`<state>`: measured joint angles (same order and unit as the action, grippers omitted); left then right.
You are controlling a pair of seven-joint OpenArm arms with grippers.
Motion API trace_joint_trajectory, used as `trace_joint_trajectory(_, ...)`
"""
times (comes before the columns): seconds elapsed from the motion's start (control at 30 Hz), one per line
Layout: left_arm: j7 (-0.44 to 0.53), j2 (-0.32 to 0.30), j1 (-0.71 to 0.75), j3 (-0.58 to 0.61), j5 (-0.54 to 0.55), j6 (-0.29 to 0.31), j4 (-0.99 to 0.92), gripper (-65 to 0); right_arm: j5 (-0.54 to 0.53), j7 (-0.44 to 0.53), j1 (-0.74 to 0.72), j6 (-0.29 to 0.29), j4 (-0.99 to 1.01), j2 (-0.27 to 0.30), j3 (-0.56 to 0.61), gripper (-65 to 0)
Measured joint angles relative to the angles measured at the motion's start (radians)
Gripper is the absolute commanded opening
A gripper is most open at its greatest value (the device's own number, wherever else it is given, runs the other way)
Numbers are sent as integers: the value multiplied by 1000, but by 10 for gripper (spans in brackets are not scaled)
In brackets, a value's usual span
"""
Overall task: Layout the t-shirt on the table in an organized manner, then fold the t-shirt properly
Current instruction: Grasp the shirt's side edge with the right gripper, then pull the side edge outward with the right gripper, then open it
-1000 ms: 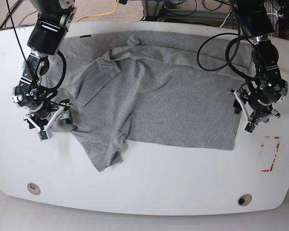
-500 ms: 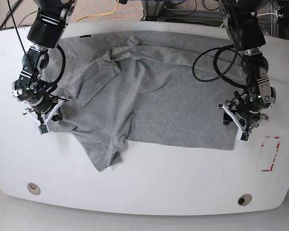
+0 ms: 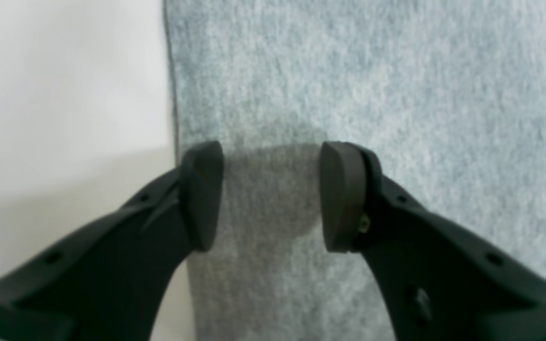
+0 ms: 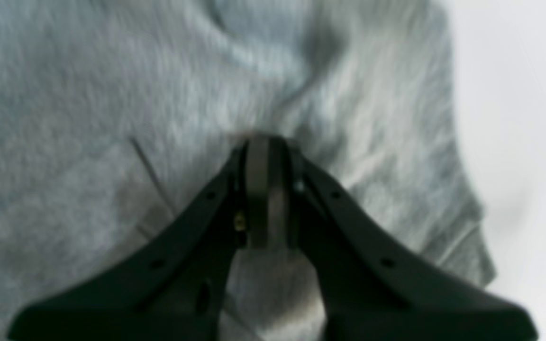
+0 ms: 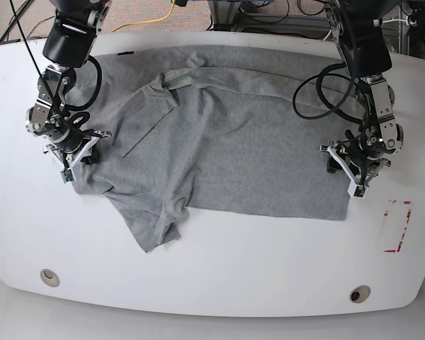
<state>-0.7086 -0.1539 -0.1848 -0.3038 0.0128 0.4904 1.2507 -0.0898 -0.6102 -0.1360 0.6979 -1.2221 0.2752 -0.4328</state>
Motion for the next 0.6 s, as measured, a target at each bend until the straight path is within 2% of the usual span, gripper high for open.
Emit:
trace_joint_trajectory(0.23, 23, -43, 23, -3, 11, -1, -20, -344, -4, 14, 18, 1, 0, 14, -1, -595)
trace_joint_trajectory(0.37, 56, -63, 50, -6, 37, 0, -16, -344, -6, 7, 22, 5, 0, 10, -61, -595)
trace_joint_trajectory(0.6, 48, -82, 83, -7, 36, -1, 8, -344, -14, 24, 56, -1, -2, 17, -112, -595)
